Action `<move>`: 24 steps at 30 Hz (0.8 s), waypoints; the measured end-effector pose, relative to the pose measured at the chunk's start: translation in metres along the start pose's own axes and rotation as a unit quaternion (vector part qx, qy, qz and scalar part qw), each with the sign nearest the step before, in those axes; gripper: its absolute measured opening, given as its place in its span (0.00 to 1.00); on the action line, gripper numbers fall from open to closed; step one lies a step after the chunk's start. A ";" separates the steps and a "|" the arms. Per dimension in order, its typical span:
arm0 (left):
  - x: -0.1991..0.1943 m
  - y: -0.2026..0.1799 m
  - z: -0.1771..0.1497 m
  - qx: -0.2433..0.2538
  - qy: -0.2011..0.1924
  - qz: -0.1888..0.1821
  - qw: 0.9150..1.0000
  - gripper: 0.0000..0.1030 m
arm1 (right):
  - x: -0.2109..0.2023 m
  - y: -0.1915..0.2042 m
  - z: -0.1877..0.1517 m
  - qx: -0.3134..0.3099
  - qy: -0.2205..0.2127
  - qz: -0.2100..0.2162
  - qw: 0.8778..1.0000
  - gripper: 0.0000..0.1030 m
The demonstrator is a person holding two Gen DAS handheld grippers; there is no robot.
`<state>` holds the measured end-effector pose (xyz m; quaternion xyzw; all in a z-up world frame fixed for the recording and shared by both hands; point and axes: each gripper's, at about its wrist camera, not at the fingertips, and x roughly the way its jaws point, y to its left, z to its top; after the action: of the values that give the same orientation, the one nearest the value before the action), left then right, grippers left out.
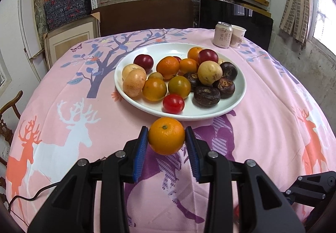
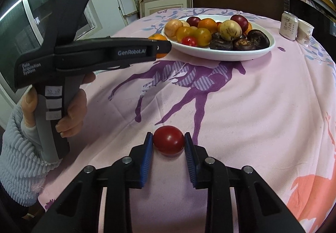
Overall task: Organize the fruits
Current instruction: 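Lower the tangerine and red plum onto the plate and open both tools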
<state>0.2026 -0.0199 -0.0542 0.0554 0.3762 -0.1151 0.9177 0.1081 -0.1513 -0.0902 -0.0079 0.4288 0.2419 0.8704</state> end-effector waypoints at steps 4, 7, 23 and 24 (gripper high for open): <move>0.000 0.001 0.000 -0.002 0.000 -0.002 1.000 0.35 | -0.009 -0.005 0.002 0.008 -0.026 -0.007 1.000 0.30; 0.003 0.002 0.010 -0.012 -0.001 -0.010 1.000 0.35 | -0.018 -0.017 0.010 0.026 -0.041 -0.016 0.999 0.30; 0.071 0.035 0.128 -0.066 -0.014 0.010 0.998 0.35 | 0.013 -0.055 0.151 0.015 -0.097 -0.077 0.992 0.30; 0.077 0.035 0.132 -0.064 -0.013 0.011 0.998 0.35 | 0.018 -0.056 0.157 0.013 -0.101 -0.082 0.991 0.30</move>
<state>0.3541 -0.0244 -0.0139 -0.0010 0.3705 -0.0814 0.9253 0.2577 -0.1582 -0.0153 -0.0076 0.3397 0.1641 0.9261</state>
